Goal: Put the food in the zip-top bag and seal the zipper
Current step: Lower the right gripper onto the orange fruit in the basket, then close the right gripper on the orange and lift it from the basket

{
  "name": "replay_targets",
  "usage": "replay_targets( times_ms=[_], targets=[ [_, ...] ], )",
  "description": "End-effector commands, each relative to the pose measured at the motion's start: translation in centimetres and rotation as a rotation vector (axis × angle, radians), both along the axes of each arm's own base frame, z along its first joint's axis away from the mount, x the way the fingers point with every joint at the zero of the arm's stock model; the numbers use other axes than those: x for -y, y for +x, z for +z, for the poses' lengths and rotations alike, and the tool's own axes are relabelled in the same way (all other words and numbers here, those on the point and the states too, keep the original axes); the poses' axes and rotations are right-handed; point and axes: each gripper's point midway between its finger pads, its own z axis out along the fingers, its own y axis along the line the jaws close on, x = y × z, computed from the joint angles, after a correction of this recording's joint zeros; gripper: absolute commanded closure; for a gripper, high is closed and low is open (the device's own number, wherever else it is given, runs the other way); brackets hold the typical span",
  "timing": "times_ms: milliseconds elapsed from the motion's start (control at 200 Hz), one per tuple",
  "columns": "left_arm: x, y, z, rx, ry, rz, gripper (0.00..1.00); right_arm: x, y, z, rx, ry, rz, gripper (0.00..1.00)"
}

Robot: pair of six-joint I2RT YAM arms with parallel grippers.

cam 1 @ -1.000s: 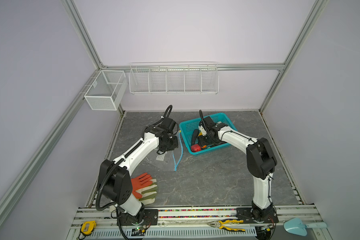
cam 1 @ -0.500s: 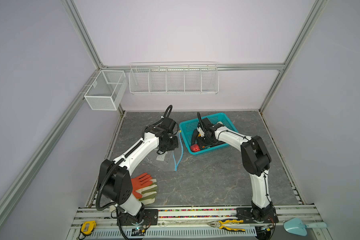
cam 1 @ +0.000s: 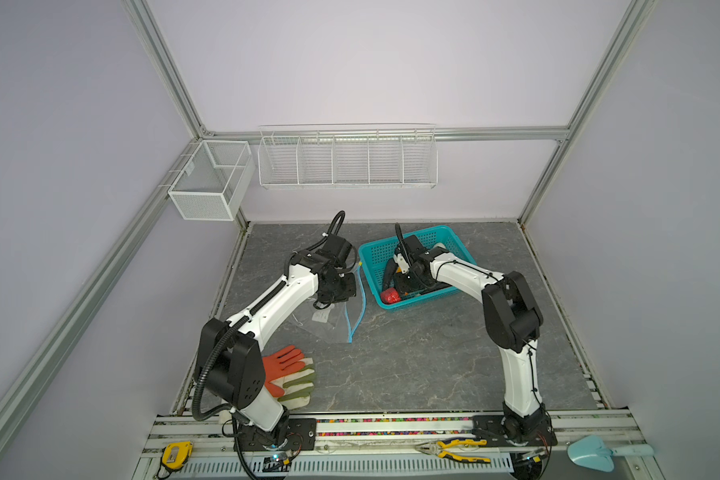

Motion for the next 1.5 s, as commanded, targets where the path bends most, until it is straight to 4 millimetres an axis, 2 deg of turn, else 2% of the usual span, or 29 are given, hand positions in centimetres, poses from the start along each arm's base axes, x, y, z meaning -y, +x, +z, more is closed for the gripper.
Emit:
replay_targets(
  times_ms=[0,560,1030,1140,1379,1494],
  targets=[
    [-0.6,0.0,0.2,-0.001,0.022,0.003,1.00,0.7,0.1,2.1,0.026,0.034,-0.014,0.50],
    [-0.4,0.0,0.3,-0.013,-0.003,0.010,1.00,1.9,-0.5,6.5,0.099,0.085,-0.031,0.51],
    [0.2,0.6,1.3,-0.014,-0.027,0.029,1.00,1.9,-2.5,11.0,0.200,0.208,0.009,0.51],
    [0.3,0.6,1.7,-0.015,-0.035,0.035,1.00,0.8,-3.9,12.1,0.216,0.276,0.047,0.50],
    [0.6,1.0,2.8,-0.004,-0.047,0.041,1.00,-3.4,-8.6,13.8,0.214,0.362,0.121,0.50],
    [0.7,1.1,3.0,-0.003,-0.058,0.048,1.00,-5.2,-10.1,14.1,0.213,0.393,0.142,0.50]
  ],
)
